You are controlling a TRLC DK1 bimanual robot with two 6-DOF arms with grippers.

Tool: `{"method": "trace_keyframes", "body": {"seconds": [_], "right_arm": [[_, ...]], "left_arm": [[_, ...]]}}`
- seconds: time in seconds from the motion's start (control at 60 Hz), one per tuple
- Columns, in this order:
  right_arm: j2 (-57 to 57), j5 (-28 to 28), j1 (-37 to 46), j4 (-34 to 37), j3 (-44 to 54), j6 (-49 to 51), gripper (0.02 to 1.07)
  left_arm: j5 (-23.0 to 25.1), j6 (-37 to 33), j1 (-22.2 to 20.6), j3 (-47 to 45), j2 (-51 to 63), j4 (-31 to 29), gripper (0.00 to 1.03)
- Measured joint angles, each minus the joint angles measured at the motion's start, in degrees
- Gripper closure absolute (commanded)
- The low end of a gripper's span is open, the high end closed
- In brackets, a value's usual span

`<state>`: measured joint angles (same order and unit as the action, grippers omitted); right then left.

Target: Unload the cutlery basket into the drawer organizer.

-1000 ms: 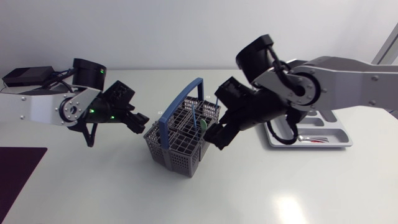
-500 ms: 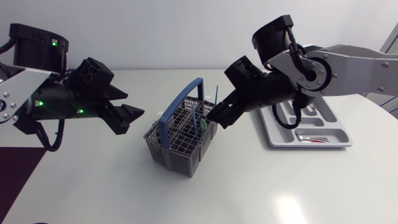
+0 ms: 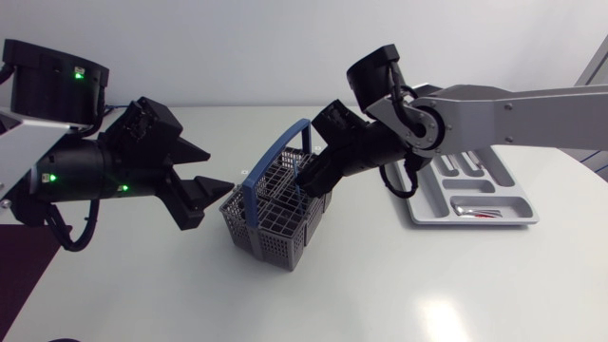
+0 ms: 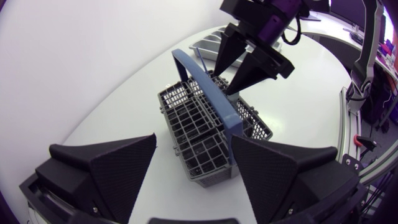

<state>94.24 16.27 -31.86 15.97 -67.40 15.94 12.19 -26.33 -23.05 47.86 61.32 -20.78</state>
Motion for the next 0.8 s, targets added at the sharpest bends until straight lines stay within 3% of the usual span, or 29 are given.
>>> {"method": "trace_keyframes", "body": {"seconds": [0.1,0.483,0.717,0.8], "right_arm": [[1.29,0.0,-0.11,-0.59,-1.57,-0.02,0.45],[4.5,0.0,-0.26,-1.29,-2.84,-0.04,0.63],[5.44,0.0,-1.11,-2.56,-2.84,-0.09,0.96],[5.66,0.02,-1.11,-2.56,-2.84,-0.31,1.02]], "left_arm": [[0.0,0.83,-0.94,-0.48,-0.31,-0.24,0.2],[0.0,1.27,-3.48,-2.6,-0.98,-0.31,0.2],[-0.02,1.92,-4.76,-3.06,-1.07,-0.2,0.2],[-0.02,2.23,-4.79,-3.23,-1.18,-0.2,0.2]]}}
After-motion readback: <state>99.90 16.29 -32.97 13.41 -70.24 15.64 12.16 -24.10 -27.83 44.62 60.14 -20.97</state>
